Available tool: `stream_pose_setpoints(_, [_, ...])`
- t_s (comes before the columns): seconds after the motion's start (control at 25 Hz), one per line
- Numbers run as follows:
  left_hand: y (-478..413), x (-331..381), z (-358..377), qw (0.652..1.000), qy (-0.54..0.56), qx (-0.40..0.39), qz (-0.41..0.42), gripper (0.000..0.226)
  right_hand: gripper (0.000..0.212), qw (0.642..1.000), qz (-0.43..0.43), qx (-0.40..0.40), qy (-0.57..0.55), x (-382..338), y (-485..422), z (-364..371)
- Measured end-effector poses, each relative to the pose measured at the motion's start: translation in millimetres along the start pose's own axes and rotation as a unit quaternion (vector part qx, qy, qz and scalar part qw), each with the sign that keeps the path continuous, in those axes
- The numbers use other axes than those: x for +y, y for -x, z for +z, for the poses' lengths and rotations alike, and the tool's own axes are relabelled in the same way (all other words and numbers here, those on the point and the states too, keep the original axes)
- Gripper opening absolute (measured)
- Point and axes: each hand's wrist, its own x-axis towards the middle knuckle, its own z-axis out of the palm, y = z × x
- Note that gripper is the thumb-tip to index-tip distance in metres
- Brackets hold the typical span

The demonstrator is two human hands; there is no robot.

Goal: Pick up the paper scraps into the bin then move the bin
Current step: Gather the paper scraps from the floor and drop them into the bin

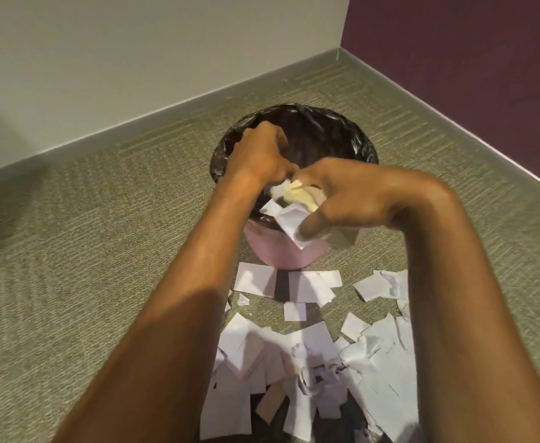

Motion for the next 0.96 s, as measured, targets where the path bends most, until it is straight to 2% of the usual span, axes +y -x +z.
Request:
stream_pose_setpoints(0.12, [11.3,-3.8,-6.1,0.999,0.015,0.040,0.002,0.030,0.018,0.987,0.032,0.122,-0.100,6.9,-4.4,-7.9])
stream_pose_setpoints(0.2, [21.2,-10.6,-13.1,0.994,0.054,0.091,-0.009,0.010,0.020,0.961,0.059,0.226,-0.148,14.3,-21.2,-5.7])
stream_pose_setpoints(0.24, [26.9,-15.6,-17.0,0.989,0.080,0.120,-0.021,0.008,0.024,0.946,0.072,0.270,-0.162,17.8,-30.2,-3.4])
stream_pose_setpoints(0.32, [39.0,-31.2,-25.1,0.973,0.114,0.192,-0.056,0.021,0.037,0.925,0.100,0.318,-0.181,21.4,-43.9,2.9])
stream_pose_setpoints(0.4, [52.7,-52.5,-30.2,0.951,0.137,0.259,-0.104,0.032,0.049,0.912,0.119,0.329,-0.213,24.4,-52.7,8.1])
stream_pose_setpoints(0.48, [66.3,-80.1,-30.0,0.936,0.137,0.282,-0.163,0.037,0.052,0.906,0.122,0.325,-0.244,23.8,-57.8,12.3])
stream_pose_setpoints(0.6, [80.6,-122.5,-6.0,0.946,0.092,0.203,-0.236,0.038,0.046,0.909,0.113,0.350,-0.197,24.5,-64.1,15.1])
stream_pose_setpoints(0.68, [86.3,-143.2,24.9,0.955,0.062,0.126,-0.263,0.037,0.022,0.906,0.099,0.365,-0.192,26.6,-67.4,15.3])
stream_pose_setpoints(0.76, [93.5,-153.9,61.4,0.956,0.064,0.048,-0.282,0.026,0.017,0.883,0.105,0.404,-0.216,34.0,-64.6,11.6])
stream_pose_setpoints(0.84, [102.9,-160.5,97.9,0.954,0.063,-0.026,-0.291,0.039,0.018,0.825,0.126,0.498,-0.236,50.7,-62.1,5.5])
stream_pose_setpoints(0.96, [113.5,-164.3,143.8,0.973,-0.029,-0.113,-0.197,0.072,0.011,0.680,0.200,0.638,-0.300,94.0,-56.8,3.1])
